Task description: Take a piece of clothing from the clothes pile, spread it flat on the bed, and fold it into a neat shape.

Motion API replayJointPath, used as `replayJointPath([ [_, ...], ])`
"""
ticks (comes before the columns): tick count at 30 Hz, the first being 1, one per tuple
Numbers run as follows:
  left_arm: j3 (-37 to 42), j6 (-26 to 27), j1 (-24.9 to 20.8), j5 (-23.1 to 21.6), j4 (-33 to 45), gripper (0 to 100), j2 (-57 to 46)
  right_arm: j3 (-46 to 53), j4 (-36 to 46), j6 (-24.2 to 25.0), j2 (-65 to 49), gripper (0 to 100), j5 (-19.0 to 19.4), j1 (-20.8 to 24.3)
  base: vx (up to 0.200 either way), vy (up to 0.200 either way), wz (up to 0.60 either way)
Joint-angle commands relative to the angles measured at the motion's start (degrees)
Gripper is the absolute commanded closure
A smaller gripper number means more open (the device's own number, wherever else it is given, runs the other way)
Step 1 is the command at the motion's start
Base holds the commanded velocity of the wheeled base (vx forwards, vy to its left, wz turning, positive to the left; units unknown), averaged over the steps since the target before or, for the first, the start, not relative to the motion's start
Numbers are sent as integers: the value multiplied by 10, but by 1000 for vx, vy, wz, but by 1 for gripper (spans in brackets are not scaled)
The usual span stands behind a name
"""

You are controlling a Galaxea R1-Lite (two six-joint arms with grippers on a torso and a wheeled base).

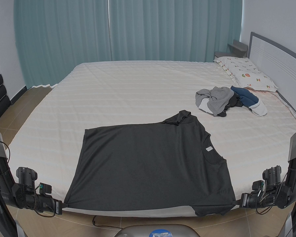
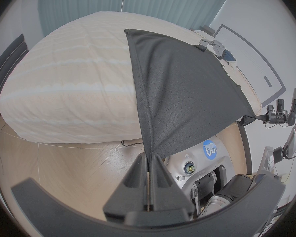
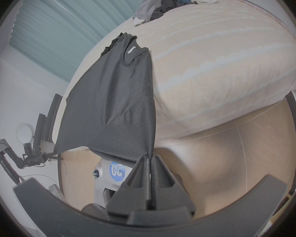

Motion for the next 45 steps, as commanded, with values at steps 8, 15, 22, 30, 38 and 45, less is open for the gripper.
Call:
replayJointPath([
  [8, 25, 13, -1, 30, -1, 100, -11, 10, 98, -25, -73, 100, 1, 3, 0, 0, 0],
  [15, 13, 6, -1, 25, -6, 100, -24, 10, 74, -22, -105, 100, 4, 4, 0, 0, 0],
  [22, -19, -71, -6, 23, -23, 100, -46, -14, 23, 17, -129, 100, 3, 6, 0, 0, 0],
  [30, -76, -310, -57, 10, -97, 100, -64, -75, 19, 51, -134, 100, 2, 6, 0, 0, 0],
  [38, -91, -368, -58, 10, -121, 100, -67, -109, 28, 66, -149, 100, 1, 9, 0, 0, 0],
  [45, -119, -418, -59, 11, -120, 100, -61, -131, 28, 66, -129, 100, 0, 15, 0, 0, 0],
])
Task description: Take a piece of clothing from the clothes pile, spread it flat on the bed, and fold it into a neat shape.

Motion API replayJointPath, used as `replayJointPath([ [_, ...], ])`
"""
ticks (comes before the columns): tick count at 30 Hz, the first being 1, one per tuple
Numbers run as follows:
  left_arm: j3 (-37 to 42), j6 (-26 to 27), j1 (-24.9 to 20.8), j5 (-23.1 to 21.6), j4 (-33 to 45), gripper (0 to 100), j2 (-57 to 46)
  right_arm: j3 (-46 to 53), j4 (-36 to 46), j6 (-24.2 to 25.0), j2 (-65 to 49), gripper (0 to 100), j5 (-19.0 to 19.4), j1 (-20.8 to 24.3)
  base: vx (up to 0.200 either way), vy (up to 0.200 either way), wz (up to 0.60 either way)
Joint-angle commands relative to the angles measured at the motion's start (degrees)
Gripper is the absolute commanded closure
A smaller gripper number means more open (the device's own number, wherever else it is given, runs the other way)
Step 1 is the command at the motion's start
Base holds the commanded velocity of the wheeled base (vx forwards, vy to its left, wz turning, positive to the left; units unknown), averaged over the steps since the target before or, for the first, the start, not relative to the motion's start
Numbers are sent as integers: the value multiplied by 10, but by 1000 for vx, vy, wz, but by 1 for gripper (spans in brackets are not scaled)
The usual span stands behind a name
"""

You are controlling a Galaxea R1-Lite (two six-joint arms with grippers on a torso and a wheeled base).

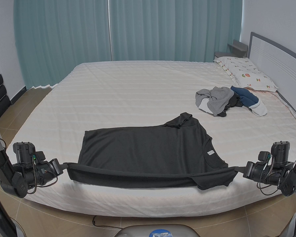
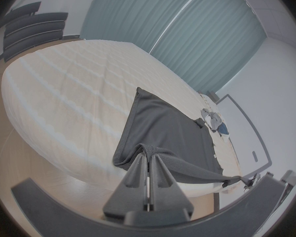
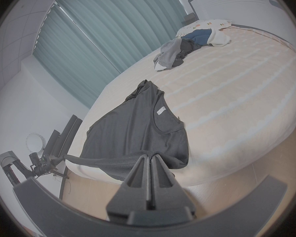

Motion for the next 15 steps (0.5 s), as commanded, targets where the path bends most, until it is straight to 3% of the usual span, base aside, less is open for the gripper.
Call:
replayJointPath([
  [1, -24, -31, -1, 0, 0, 100, 2, -19, -1, 0, 15, 100, 0, 2, 0, 0, 0],
  [15, -47, -59, -5, 0, 0, 100, 24, -77, 29, 1, 20, 100, -3, 2, 0, 0, 0],
])
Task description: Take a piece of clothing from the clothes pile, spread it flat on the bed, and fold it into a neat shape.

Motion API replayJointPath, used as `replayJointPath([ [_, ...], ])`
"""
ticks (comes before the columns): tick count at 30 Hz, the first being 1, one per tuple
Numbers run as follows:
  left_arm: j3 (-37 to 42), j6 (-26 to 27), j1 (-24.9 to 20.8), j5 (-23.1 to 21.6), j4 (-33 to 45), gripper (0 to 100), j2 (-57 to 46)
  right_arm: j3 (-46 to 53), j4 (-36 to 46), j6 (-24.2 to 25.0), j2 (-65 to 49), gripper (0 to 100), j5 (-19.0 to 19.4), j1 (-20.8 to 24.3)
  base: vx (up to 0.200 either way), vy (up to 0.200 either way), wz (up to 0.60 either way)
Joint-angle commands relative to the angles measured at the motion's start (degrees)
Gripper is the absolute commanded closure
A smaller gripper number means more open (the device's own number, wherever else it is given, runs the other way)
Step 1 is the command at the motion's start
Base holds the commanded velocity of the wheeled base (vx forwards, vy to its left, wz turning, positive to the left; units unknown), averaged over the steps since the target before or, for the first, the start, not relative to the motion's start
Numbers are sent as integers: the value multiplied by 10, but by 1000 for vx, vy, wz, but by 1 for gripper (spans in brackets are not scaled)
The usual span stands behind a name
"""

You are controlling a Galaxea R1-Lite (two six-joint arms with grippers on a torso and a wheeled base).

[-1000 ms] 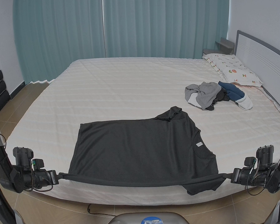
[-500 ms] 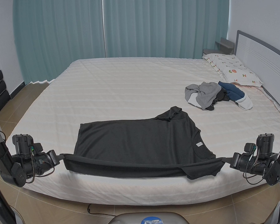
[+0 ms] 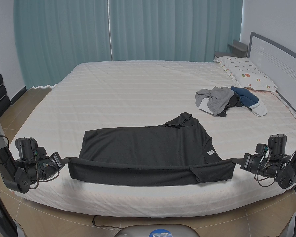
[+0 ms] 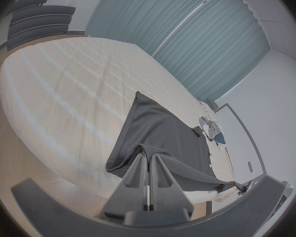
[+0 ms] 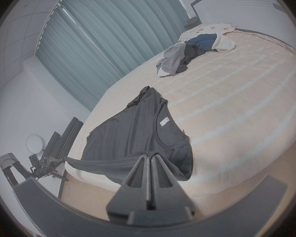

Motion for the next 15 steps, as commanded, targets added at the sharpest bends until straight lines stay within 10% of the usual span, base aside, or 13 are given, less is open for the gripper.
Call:
replayJointPath([
  [1, -2, 0, 0, 0, 0, 100, 7, -11, 1, -1, 5, 100, 0, 2, 0, 0, 0],
  [15, -44, -2, 0, 0, 0, 100, 69, -62, 0, -1, 58, 100, 1, 10, 0, 0, 0],
])
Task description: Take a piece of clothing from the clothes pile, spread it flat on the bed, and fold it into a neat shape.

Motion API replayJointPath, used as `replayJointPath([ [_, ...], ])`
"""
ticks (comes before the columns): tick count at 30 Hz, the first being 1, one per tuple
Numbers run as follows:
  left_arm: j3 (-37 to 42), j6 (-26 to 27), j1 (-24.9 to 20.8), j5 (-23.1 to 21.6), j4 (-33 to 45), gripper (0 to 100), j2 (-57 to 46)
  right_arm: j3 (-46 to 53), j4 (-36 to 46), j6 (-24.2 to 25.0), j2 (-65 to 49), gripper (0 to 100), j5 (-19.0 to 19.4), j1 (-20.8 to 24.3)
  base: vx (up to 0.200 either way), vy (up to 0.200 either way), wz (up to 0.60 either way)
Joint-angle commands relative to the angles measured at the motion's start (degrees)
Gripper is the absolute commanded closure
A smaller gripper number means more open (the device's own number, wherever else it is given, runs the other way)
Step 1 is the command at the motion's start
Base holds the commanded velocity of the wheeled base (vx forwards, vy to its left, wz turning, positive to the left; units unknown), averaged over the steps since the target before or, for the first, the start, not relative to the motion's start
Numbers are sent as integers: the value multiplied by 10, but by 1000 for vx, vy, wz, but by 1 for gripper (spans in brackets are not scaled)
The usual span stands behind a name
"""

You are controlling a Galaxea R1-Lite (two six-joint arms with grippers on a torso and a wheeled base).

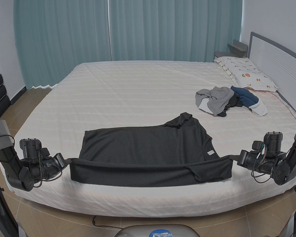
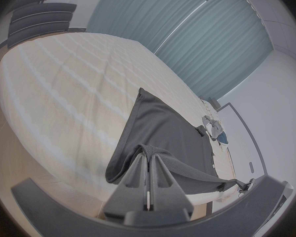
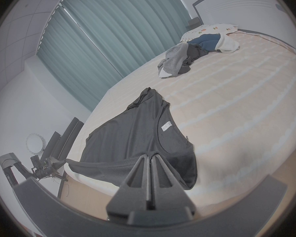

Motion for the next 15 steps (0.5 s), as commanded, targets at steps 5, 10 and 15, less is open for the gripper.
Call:
replayJointPath([
  [5, -42, -5, -5, 1, -1, 100, 52, -48, 0, 0, 51, 100, -1, 8, 0, 0, 0],
  [10, -69, -24, -9, 17, 1, 100, 75, -72, -1, 0, 77, 100, 0, 13, 0, 0, 0],
  [15, -84, -24, -15, 42, 1, 100, 97, -89, -3, 7, 100, 100, -1, 16, 0, 0, 0],
])
